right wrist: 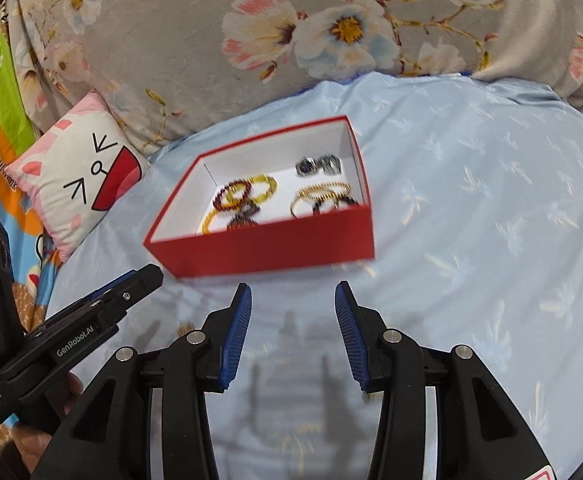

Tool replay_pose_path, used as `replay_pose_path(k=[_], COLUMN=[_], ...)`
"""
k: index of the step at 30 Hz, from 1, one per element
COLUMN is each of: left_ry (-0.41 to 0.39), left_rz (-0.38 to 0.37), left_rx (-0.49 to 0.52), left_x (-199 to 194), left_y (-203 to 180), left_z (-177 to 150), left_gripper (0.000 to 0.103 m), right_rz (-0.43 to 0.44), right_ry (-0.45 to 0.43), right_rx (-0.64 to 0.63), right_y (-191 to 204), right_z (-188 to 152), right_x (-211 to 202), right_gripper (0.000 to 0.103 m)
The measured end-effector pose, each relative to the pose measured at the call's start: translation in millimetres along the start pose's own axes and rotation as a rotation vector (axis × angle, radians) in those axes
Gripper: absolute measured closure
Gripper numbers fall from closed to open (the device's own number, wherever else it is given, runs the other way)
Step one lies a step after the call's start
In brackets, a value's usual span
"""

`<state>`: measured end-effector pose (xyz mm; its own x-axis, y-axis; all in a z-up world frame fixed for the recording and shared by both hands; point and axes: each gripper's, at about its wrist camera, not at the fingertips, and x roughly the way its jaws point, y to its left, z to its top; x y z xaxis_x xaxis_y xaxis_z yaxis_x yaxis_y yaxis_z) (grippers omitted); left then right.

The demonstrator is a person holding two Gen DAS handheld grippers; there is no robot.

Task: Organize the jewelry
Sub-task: 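Withdraw both tools from the box toward the small gold charms, then close the right tool on the small gold charm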

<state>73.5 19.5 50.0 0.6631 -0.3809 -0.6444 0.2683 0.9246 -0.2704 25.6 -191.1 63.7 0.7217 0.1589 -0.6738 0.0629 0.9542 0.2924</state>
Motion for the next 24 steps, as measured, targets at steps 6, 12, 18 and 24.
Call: replay_pose_path(k=[6,12,18,24], left_ry=[0.035,0.062,0.069,0.075], left_rz=[0.022,0.039,0.041,0.055], left_rx=[-0.009,0.010,0.026,0.033], left_x=[-6,-6,-5,-3], left_y=[8,7,0,-1], left_z=[-29,-49,-55,-58], left_gripper=[0.067,0.067,0.067,0.067], right_rz=[-0.040,-0.070,-0.088,-0.092], right_ry=[0.037,0.065,0.065,0.068], right_rx=[0.023,0.045,0.025,0.008], right_y=[-17,-30,-30,-26], right_z=[-35,-56,-59,-58], right_x=[-11,-12,-10,-4], right_gripper=[0.060,0.060,0.060,0.060])
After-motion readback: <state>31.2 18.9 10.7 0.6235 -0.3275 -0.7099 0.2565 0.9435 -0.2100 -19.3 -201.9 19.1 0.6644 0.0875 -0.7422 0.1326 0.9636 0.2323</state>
